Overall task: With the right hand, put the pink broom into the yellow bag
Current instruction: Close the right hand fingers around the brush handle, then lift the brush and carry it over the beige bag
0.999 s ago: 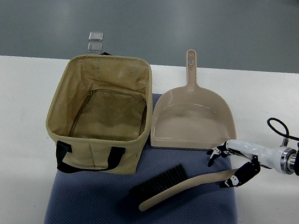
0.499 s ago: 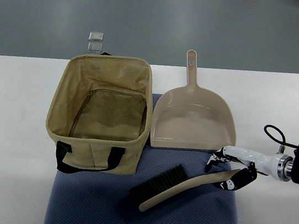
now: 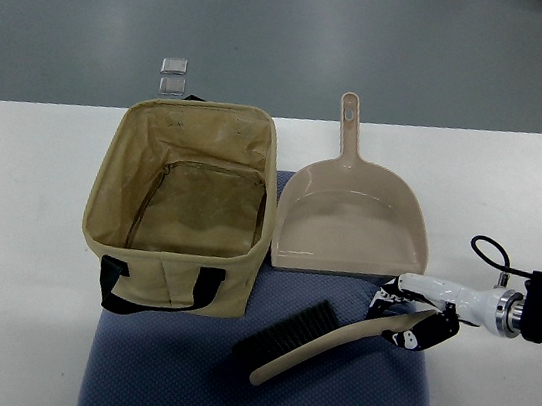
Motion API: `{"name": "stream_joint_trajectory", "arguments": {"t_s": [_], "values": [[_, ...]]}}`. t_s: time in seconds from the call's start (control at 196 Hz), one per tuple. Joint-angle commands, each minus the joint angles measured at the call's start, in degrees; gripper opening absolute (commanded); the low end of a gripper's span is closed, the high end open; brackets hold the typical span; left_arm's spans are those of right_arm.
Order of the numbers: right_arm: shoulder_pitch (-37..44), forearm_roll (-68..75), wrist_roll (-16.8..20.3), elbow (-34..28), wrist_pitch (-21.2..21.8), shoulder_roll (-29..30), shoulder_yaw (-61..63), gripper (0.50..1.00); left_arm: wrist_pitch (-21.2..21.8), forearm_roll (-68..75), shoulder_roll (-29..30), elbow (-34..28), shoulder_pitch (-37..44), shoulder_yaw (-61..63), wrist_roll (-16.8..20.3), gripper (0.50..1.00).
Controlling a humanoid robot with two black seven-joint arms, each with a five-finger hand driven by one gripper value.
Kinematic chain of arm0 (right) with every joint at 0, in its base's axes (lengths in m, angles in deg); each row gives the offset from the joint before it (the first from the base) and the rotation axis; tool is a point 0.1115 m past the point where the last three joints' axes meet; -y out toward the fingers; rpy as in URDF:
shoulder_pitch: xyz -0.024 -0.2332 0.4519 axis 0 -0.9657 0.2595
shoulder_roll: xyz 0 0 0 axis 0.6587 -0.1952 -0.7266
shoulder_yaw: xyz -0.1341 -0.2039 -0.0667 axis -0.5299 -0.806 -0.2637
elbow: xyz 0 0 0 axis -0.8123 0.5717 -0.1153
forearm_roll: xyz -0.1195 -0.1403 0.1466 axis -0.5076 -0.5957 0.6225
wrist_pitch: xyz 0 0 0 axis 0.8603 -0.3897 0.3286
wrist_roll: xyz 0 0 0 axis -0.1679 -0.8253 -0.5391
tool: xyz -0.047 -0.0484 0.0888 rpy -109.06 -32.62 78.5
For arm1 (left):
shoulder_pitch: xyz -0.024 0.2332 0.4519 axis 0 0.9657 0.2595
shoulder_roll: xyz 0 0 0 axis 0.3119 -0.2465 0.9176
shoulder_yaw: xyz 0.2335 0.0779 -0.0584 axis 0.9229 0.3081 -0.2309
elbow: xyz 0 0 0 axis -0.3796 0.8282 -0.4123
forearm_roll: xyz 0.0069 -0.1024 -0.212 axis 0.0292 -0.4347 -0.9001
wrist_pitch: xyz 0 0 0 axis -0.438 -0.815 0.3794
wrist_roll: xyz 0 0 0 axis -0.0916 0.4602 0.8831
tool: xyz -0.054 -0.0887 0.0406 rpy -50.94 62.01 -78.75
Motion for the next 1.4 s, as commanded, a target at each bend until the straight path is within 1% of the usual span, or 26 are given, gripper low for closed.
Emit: {"name": "stream_joint_trajectory", "arguments": {"t_s": [0.0, 0.051, 0.071, 0.076, 0.107, 0.382, 0.494, 0.576, 0.759, 0.922, 1.116, 1.228, 1.299, 1.396], "values": [[-0.5, -0.6, -0.3, 0.4, 0.0, 0.4, 0.1, 0.556, 0.0, 0.0, 0.0, 0.0, 0.0, 0.0, 0.0, 1.0], [-0.5, -0.8, -0.5, 0.5, -0.1, 0.4, 0.1, 0.537, 0.0, 0.0, 0.0, 0.0, 0.0, 0.0, 0.0, 1.0], [-0.5, -0.8, -0.6, 0.5, -0.1, 0.4, 0.1, 0.523, 0.0, 0.0, 0.0, 0.0, 0.0, 0.0, 0.0, 1.0], [-0.5, -0.8, -0.6, 0.5, -0.1, 0.4, 0.2, 0.513, 0.0, 0.0, 0.0, -0.1, 0.0, 0.0, 0.0, 1.0], [-0.5, -0.9, -0.6, 0.5, -0.1, 0.4, 0.2, 0.5, 0.0, 0.0, 0.0, 0.0, 0.0, 0.0, 0.0, 1.0], [0.0, -0.7, -0.7, 0.5, -0.1, -0.1, 3.1, 0.5, 0.0, 0.0, 0.0, 0.0, 0.0, 0.0, 0.0, 1.0], [0.4, 0.0, -0.7, 0.5, 0.6, -0.8, 5.1, 0.5, 0.0, 0.0, 0.0, 0.0, 0.0, 0.0, 0.0, 1.0], [0.6, 0.2, -1.0, 0.3, 0.8, -2.4, 6.0, 0.5, 0.0, 0.0, 0.0, 0.0, 0.0, 0.0, 0.0, 1.0], [3.7, 0.8, -2.3, -1.0, 3.3, -7.0, 6.7, 0.5, 0.0, 0.0, 0.0, 0.0, 0.0, 0.0, 0.0, 1.0], [7.4, 2.5, -3.1, -2.3, 6.4, -12.3, 9.7, 0.5, 0.0, 0.0, 0.0, 0.0, 0.0, 0.0, -0.1, 1.0], [13.4, 5.9, -3.2, -2.3, 12.1, -16.7, 15.4, 0.5, 0.0, 0.1, 0.0, 0.1, 0.0, 0.0, -0.3, 1.0], [16.7, 8.6, -2.8, -2.3, 13.6, -17.2, 18.5, 0.5, 0.0, 0.1, 0.0, 0.1, 0.0, 0.0, -0.3, 1.0], [19.4, 9.0, -2.4, -2.1, 13.7, -16.8, 19.7, 0.5, 0.0, 0.1, 0.0, 0.1, 0.0, 0.0, -0.3, 1.0], [25.1, 9.1, -1.7, -1.4, 13.6, -15.4, 19.7, 0.5, 0.0, 0.1, 0.0, 0.4, 0.0, 0.0, -0.4, 1.0]]}}
